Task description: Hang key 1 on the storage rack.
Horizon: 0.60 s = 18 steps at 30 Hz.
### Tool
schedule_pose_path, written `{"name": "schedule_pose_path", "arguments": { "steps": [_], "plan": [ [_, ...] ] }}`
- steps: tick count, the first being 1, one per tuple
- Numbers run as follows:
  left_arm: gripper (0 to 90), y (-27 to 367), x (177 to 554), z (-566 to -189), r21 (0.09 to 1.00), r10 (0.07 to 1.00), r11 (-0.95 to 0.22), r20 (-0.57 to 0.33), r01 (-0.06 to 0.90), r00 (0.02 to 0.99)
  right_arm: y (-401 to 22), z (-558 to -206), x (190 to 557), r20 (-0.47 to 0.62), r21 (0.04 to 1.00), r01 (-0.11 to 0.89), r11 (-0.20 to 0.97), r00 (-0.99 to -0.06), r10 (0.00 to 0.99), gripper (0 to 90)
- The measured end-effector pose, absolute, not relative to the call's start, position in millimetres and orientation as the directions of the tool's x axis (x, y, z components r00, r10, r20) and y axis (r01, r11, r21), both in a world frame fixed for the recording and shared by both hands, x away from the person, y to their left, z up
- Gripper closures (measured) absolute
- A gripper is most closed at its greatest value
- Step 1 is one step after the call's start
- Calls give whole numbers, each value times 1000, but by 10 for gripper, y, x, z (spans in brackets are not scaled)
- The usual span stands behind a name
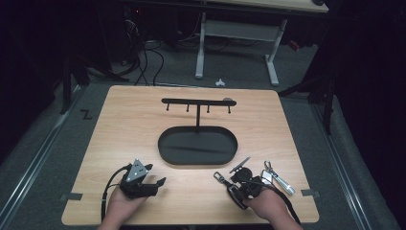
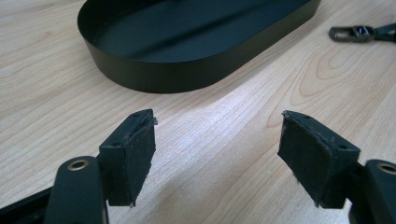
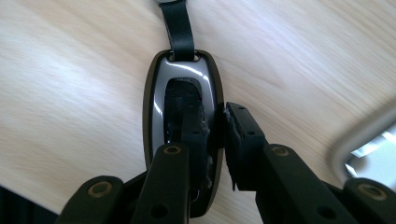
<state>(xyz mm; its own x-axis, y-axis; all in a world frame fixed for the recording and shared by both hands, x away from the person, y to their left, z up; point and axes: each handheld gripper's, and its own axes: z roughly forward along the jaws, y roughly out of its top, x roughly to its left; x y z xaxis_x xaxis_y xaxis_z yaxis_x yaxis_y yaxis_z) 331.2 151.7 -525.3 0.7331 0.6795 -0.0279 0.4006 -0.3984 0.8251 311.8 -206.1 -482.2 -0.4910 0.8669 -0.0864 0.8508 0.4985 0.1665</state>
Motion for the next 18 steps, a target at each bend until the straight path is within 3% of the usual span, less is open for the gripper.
{"name": "schedule_pose_path", "arguments": {
  "steps": [8, 18],
  "plan": [
    [275, 1501, 3308, -5258, 825, 677, -400, -27, 399, 735, -2394, -4804, 3129, -112, 176, 878, 444, -430, 896, 784],
    [275, 1501, 3311, -5263, 825, 676, -400, -28, 399, 736, -2427, -4575, 3145, -48, 230, 879, 418, -419, 907, 590]
  ]
}}
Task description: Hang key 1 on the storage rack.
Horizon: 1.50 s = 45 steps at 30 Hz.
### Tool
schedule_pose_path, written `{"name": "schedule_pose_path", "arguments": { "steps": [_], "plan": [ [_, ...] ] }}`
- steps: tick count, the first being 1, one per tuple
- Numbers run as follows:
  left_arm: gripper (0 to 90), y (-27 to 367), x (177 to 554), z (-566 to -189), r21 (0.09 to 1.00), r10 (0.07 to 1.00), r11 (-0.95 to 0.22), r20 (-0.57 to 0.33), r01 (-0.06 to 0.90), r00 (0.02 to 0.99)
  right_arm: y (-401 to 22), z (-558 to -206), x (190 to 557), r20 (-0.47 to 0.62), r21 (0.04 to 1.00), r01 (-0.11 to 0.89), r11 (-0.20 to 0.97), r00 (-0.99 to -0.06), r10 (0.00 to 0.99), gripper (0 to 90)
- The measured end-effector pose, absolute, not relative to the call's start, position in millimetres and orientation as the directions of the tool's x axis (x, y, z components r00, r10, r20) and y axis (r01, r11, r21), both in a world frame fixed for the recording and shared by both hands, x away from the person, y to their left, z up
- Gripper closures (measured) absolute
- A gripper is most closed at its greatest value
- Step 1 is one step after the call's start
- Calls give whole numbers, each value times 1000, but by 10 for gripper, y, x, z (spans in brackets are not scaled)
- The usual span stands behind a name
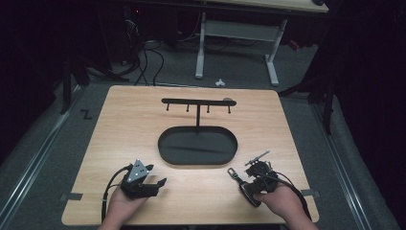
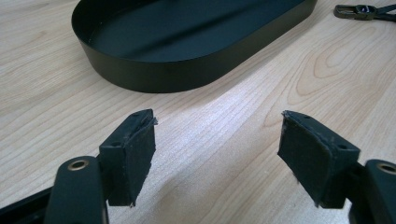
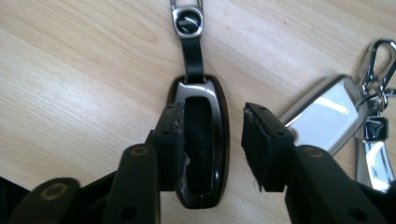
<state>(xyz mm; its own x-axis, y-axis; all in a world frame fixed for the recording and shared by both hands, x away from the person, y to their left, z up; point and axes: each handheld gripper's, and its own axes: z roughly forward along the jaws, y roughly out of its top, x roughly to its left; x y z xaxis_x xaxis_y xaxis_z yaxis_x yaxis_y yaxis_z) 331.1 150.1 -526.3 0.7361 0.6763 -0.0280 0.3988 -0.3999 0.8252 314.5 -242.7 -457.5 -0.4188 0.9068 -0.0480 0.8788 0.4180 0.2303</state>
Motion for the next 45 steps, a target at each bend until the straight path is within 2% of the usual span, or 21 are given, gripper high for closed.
{"name": "schedule_pose_path", "arguments": {
  "steps": [7, 11, 21, 24, 33, 38, 45],
  "plan": [
    [276, 1506, 3316, -5262, 827, 676, -396, -31, 399, 736, -2287, -4533, 3233, -44, 252, 863, 439, -442, 896, 519],
    [276, 1516, 3313, -5250, 828, 676, -395, -31, 397, 737, -2201, -4579, 3283, -80, 239, 824, 514, -511, 856, 495],
    [276, 1523, 3312, -5237, 835, 679, -385, -33, 393, 734, -2094, -4724, 3499, -94, 178, 849, 497, -488, 868, 495],
    [278, 1529, 3310, -5231, 840, 678, -378, -34, 389, 734, -2126, -4801, 3595, -6, 131, 873, 469, -473, 881, 466],
    [278, 1512, 3303, -5230, 840, 668, -388, -27, 379, 744, -2139, -4863, 3662, -26, 100, 871, 482, -482, 876, 468],
    [279, 1508, 3305, -5234, 839, 666, -391, -26, 378, 746, -2141, -4899, 3700, -13, 71, 871, 487, -487, 873, 520],
    [278, 1500, 3304, -5235, 839, 663, -392, -27, 378, 748, -2145, -4882, 3716, -10, 41, 872, 487, -487, 873, 676]
  ]
}}
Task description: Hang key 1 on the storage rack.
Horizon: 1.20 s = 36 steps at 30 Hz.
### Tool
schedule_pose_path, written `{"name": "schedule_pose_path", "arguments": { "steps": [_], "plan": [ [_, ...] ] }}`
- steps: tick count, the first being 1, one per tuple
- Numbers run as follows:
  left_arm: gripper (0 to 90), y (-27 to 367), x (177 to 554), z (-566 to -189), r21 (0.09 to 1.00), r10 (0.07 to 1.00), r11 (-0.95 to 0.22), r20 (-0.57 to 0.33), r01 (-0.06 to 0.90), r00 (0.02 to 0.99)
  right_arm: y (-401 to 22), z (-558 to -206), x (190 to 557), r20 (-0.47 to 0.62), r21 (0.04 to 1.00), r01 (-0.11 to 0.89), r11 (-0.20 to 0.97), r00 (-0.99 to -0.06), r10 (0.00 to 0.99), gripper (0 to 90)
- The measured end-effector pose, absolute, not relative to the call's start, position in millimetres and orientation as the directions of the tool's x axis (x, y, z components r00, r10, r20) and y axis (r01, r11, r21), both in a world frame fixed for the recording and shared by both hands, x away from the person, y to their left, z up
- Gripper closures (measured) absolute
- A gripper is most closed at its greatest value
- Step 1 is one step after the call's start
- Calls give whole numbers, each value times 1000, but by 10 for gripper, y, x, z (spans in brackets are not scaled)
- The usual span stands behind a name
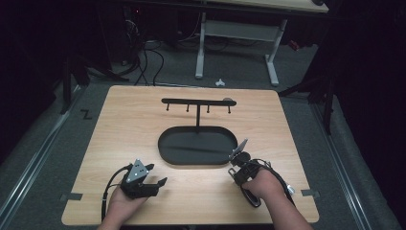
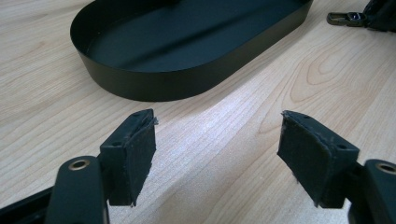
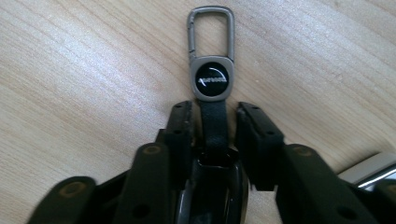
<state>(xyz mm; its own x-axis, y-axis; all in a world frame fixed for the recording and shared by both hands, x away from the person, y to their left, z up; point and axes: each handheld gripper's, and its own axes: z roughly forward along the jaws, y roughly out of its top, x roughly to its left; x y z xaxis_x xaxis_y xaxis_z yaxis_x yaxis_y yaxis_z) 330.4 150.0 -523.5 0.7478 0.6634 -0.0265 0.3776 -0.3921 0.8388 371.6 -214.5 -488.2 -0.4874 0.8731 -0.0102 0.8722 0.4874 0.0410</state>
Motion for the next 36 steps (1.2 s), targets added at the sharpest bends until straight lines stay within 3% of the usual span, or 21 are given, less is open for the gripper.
{"name": "schedule_pose_path", "arguments": {
  "steps": [4, 24, 36],
  "plan": [
    [279, 1491, 3302, -5237, 838, 660, -395, -27, 377, 750, -2145, -4880, 3728, -7, 32, 873, 486, -486, 874, 789],
    [281, 1440, 3295, -5251, 831, 648, -413, -20, 373, 761, -2209, -4884, 3631, 0, 116, 885, 452, -455, 891, 807],
    [282, 1443, 3291, -5254, 829, 652, -416, -14, 374, 758, -2251, -4888, 3553, 0, 178, 850, 495, -504, 864, 806]
  ]
}}
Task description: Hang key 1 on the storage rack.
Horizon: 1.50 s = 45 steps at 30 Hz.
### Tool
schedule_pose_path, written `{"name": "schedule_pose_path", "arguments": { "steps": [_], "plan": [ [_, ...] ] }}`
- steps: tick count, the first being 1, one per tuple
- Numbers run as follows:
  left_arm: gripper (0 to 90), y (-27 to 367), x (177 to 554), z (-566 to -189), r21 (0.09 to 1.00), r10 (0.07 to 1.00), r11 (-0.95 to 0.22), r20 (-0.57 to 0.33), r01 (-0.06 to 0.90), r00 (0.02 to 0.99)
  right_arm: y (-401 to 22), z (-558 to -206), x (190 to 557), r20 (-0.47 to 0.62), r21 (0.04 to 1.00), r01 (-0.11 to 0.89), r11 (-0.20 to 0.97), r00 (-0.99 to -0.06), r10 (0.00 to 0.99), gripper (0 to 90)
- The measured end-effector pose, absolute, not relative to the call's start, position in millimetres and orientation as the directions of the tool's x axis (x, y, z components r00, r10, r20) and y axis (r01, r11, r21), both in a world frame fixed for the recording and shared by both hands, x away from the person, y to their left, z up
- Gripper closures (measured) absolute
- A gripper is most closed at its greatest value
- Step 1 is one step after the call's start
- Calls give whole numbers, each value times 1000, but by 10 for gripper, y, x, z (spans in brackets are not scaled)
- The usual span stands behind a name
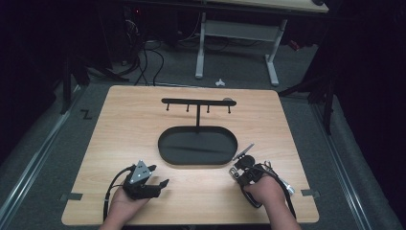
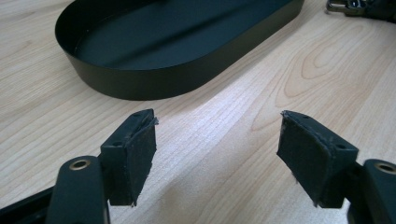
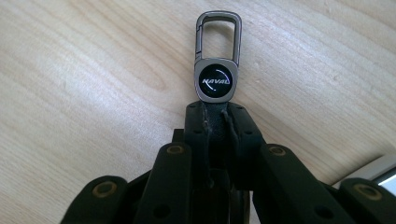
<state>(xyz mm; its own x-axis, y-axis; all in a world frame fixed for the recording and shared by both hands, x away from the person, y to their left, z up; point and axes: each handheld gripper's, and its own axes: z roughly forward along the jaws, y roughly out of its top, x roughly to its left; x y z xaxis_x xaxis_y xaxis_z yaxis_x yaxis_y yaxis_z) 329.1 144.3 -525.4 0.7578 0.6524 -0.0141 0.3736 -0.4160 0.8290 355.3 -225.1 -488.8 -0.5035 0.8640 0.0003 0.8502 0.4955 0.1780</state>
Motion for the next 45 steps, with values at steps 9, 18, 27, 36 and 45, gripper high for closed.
{"name": "schedule_pose_path", "arguments": {
  "steps": [9, 18, 27, 36, 45],
  "plan": [
    [283, 1455, 3291, -5257, 828, 655, -416, -13, 375, 756, -2391, -4776, 3345, 15, 365, 819, 443, -481, 877, 806],
    [286, 1416, 3256, -5246, 835, 643, -423, 4, 351, 766, -2404, -4699, 3183, -25, 490, 761, 425, -475, 880, 806],
    [284, 1427, 3257, -5250, 839, 642, -423, 11, 343, 767, -2360, -4572, 3122, -41, 602, 698, 389, -459, 887, 806],
    [284, 1430, 3256, -5244, 846, 645, -417, 19, 332, 764, -2293, -4442, 3106, -69, 681, 631, 371, -449, 891, 806],
    [284, 1448, 3257, -5241, 846, 646, -417, 18, 333, 763, -2198, -4357, 3175, -75, 734, 587, 343, -432, 899, 807]
  ]
}}
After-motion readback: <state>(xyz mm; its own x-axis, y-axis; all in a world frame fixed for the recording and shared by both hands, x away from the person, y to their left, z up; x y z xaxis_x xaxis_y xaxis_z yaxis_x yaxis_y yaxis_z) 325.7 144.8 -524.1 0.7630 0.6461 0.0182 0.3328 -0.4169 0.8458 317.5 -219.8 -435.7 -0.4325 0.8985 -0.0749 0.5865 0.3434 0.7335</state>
